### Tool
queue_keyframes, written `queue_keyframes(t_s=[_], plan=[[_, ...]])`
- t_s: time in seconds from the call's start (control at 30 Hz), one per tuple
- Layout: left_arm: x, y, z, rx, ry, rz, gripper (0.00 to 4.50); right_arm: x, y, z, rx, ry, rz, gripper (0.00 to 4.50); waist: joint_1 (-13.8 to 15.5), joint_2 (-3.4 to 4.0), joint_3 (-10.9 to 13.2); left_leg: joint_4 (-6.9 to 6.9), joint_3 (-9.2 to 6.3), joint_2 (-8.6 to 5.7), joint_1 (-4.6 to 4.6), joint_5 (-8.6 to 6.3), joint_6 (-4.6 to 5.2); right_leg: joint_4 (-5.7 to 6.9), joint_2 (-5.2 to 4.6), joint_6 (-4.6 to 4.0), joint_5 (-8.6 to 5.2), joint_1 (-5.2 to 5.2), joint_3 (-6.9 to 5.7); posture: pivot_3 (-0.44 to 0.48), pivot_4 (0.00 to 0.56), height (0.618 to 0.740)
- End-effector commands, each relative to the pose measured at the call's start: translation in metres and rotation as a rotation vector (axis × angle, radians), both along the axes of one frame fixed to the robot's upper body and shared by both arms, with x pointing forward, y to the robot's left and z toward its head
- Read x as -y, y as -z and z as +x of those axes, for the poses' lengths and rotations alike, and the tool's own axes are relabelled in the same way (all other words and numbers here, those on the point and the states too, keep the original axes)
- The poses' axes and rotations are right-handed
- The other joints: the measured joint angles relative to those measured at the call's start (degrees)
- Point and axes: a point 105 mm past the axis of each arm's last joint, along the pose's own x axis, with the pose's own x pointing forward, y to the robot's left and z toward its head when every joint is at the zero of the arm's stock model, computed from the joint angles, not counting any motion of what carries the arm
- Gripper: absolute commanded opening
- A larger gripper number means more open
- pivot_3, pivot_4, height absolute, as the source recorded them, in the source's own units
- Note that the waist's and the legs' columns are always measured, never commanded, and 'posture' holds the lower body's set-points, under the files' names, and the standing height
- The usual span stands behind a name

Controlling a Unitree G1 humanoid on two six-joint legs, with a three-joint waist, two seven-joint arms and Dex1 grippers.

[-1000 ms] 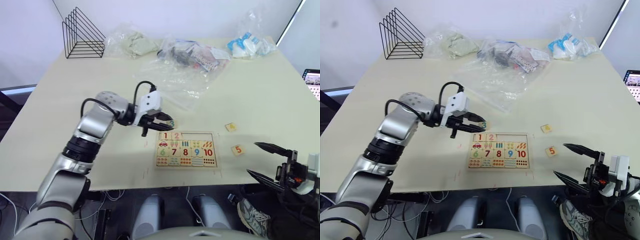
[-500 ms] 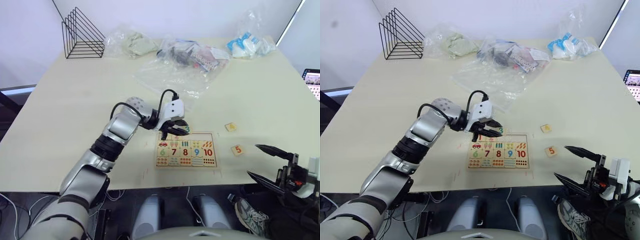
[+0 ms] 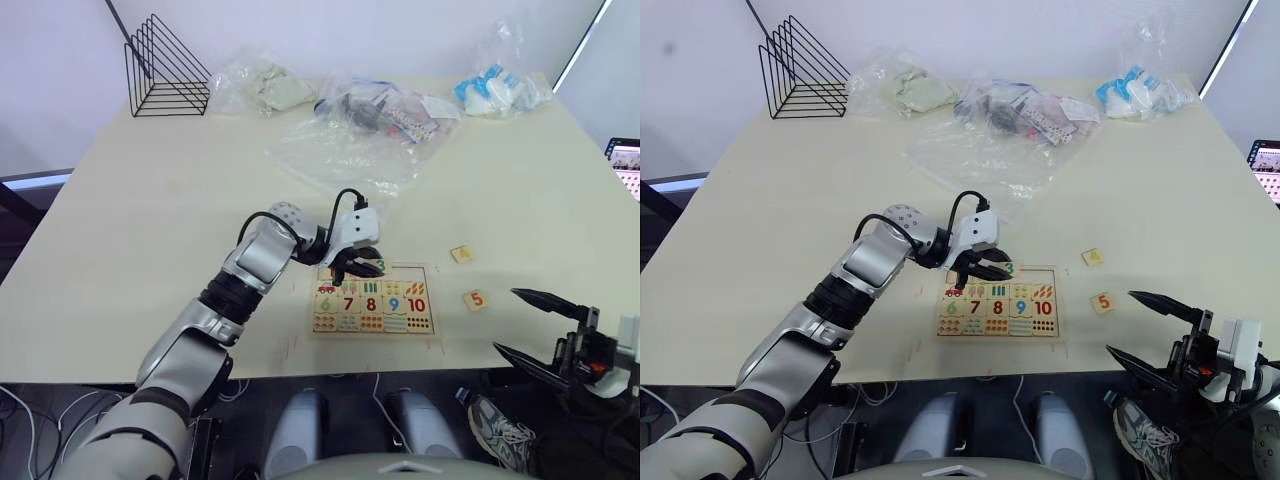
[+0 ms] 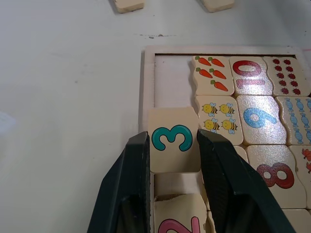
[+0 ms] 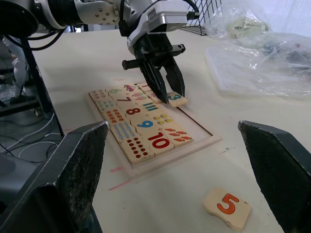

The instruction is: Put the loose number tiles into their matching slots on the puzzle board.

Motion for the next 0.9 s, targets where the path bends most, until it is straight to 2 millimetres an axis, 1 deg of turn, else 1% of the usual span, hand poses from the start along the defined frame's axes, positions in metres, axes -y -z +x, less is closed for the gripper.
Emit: queue_keyframes(t_s=[0.03, 0.33, 0.9], plan=[[0.003, -0.005, -0.001, 0.034, 0.026, -0.008, 0.94, -0.002, -0.013, 0.0, 0.045, -0.008, -0.013, 4.5, 0.01, 0.0, 0.0, 0.0, 0.0, 0.0, 0.0, 0.0, 0.0, 0.0, 0.0, 0.0, 0.0, 0.0, 0.0, 0.0, 0.15, 0.74], [-0.007, -0.001, -0.001, 0.034, 0.011, 0.011, 0.94, -0.002, -0.013, 0.001, 0.045, -0.004, -0.013, 4.5, 0.0, 0.0, 0.0, 0.0, -0.01, 0.0, 0.0, 0.0, 0.0, 0.0, 0.0, 0.0, 0.0, 0.0, 0.0, 0.0, 0.15, 0.74], [-0.012, 0.001, -0.001, 0.04, 0.009, 0.026, 0.94, -0.004, -0.014, 0.005, 0.051, -0.003, -0.012, 4.5, 0.01, 0.0, 0.0, 0.0, -0.01, 0.0, 0.0, 0.0, 0.0, 0.0, 0.0, 0.0, 0.0, 0.0, 0.0, 0.0, 0.15, 0.74]])
